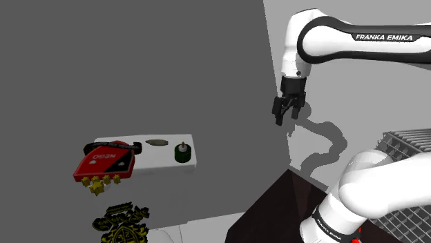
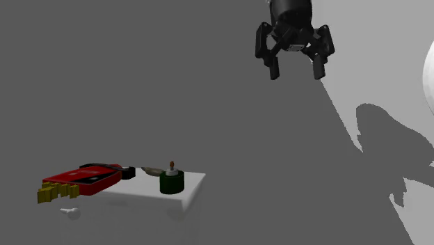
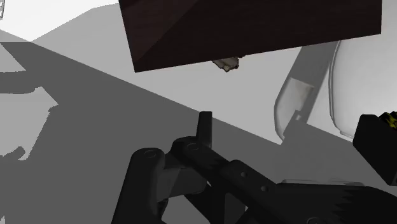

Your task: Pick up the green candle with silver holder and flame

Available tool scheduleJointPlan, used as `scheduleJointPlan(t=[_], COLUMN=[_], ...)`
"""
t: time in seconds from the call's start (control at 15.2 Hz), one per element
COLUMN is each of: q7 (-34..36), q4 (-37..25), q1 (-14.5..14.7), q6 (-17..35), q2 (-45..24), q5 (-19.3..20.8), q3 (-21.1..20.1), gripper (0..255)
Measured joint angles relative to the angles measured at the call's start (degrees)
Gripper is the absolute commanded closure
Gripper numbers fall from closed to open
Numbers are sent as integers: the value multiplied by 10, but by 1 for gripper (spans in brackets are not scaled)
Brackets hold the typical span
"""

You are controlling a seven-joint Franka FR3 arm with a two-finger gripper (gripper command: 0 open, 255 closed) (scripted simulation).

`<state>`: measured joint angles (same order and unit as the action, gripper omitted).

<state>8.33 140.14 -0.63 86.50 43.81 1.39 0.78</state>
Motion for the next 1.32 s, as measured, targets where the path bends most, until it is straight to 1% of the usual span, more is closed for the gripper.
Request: scheduleJointPlan(t=[0.07,0.2,0.53,0.86,1.19,1.32], q7=[0,8,40,67,99,115], q4=[0,2,12,-1,-35,-58], q1=[0,3,17,27,35,39], q6=[0,22,113,204,285,313], q2=[0,-17,-86,-174,-274,-319], q5=[0,-6,-28,-40,-42,-40], q3=[0,-6,-34,-58,-83,-94], gripper=[0,0,0,0,0,0])
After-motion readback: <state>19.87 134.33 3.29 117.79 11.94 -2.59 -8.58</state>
